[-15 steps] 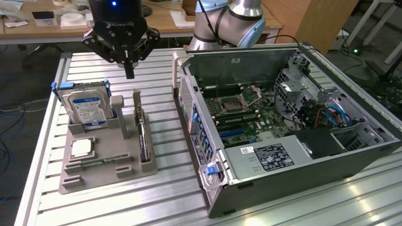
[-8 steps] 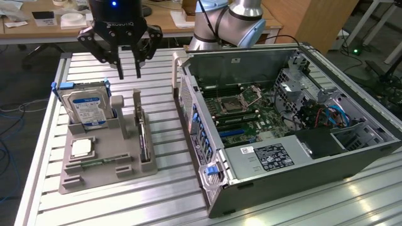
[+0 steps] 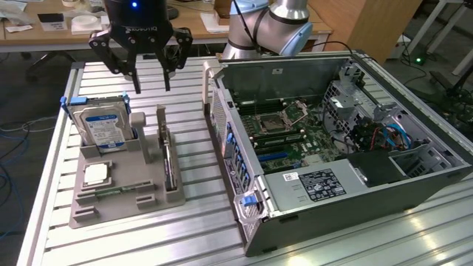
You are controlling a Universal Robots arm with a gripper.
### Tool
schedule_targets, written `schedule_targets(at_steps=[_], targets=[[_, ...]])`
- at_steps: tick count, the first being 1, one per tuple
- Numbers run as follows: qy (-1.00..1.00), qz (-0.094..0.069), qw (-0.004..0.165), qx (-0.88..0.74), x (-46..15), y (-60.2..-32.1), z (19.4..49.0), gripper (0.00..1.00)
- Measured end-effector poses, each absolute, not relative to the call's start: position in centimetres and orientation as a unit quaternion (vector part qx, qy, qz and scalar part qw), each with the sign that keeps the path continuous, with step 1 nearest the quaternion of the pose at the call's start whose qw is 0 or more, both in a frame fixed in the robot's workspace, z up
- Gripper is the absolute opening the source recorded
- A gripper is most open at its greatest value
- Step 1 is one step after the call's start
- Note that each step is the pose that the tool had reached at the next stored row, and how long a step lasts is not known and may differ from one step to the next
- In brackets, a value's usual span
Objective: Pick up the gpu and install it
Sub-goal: 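Pick up the gpu and move the gpu toward the slot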
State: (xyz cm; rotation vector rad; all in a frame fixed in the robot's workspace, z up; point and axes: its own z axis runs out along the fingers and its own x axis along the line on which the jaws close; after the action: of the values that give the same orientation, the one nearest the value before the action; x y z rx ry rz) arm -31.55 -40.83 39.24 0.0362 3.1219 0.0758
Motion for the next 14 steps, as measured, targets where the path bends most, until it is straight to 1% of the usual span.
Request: schedule_targets(at_steps=[14], targets=[[1.000,0.024,0.009,0.004,-31.54,-41.62,38.86,0.53]])
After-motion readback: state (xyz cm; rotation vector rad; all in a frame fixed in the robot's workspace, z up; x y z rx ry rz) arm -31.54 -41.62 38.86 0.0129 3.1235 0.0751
